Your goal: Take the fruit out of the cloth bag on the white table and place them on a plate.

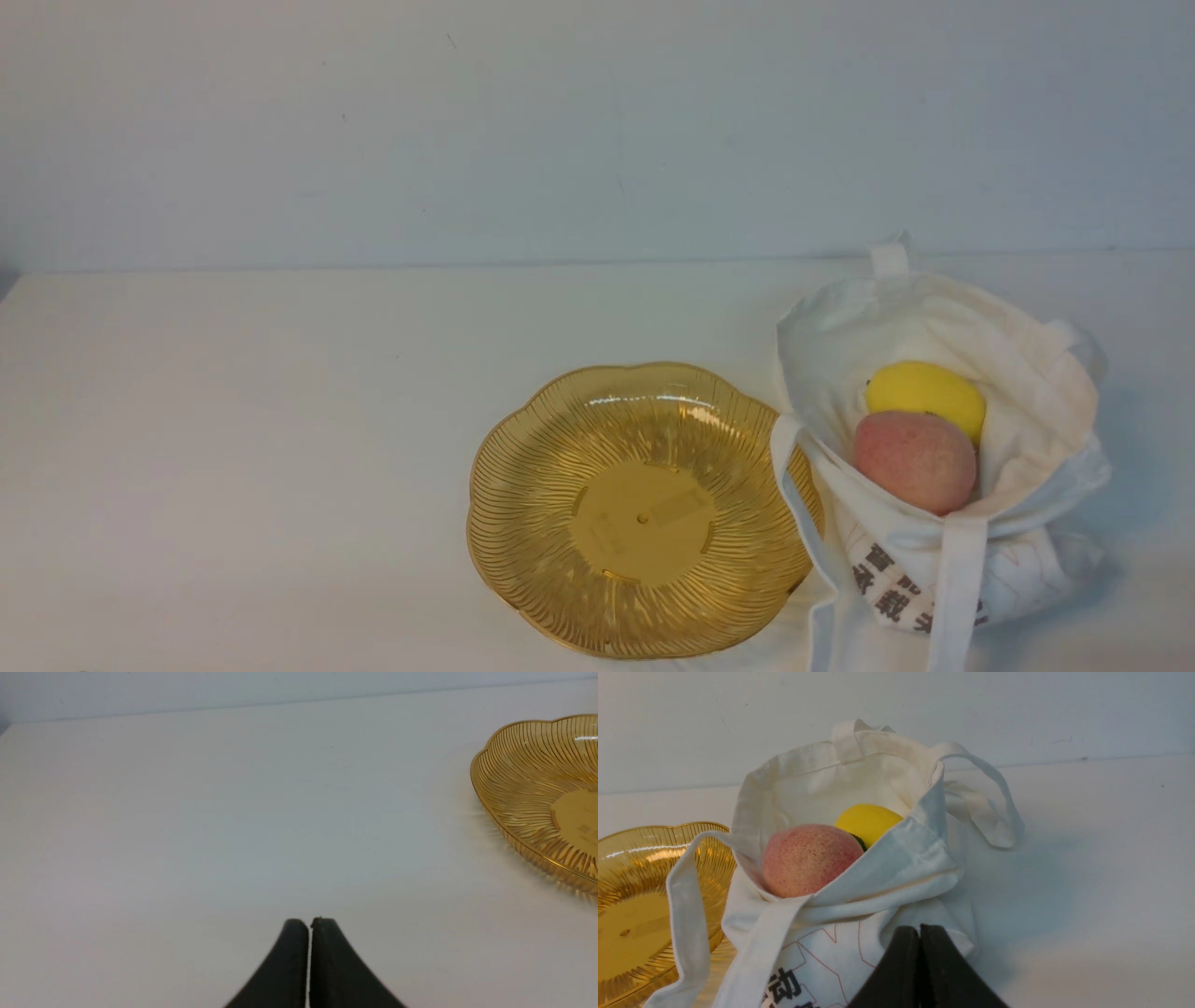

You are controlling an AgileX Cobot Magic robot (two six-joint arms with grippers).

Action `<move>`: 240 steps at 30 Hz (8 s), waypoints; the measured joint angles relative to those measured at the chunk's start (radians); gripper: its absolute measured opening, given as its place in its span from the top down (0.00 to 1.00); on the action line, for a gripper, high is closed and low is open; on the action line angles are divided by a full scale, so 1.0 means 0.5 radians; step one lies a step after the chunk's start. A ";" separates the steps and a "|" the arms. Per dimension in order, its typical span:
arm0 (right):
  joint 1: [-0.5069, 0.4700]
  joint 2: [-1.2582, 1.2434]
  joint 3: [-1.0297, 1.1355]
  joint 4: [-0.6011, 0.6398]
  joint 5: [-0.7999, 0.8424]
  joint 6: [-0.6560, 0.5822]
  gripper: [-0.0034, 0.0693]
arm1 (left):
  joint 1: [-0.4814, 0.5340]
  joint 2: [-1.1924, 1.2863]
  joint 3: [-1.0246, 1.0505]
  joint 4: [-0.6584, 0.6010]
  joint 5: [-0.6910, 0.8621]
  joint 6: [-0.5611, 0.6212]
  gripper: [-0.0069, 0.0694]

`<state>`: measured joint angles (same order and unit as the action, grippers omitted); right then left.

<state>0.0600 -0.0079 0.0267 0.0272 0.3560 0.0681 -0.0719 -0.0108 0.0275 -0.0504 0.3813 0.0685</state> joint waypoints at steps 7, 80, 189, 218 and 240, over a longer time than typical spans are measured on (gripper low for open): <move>0.000 0.000 0.000 0.000 0.000 0.000 0.97 | 0.000 0.000 0.000 0.000 0.000 0.000 0.92; 0.201 3.424 -2.096 0.743 0.578 -0.583 0.00 | -0.029 0.000 0.000 0.000 0.000 0.000 0.92; 0.927 0.655 -0.894 -0.030 -0.278 -0.199 0.97 | -0.029 0.000 0.000 0.000 0.000 0.000 0.92; 0.485 0.259 -0.345 -0.010 -0.052 -0.203 0.97 | -0.029 0.000 0.000 0.000 0.000 0.000 0.92; -0.048 0.001 -0.002 0.000 0.022 -0.202 0.97 | -0.029 0.000 0.000 0.000 0.000 0.000 0.92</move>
<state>0.0361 -0.0075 0.0256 0.0272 0.3669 -0.0328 -0.0865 -0.0108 0.0275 -0.0504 0.3813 0.0685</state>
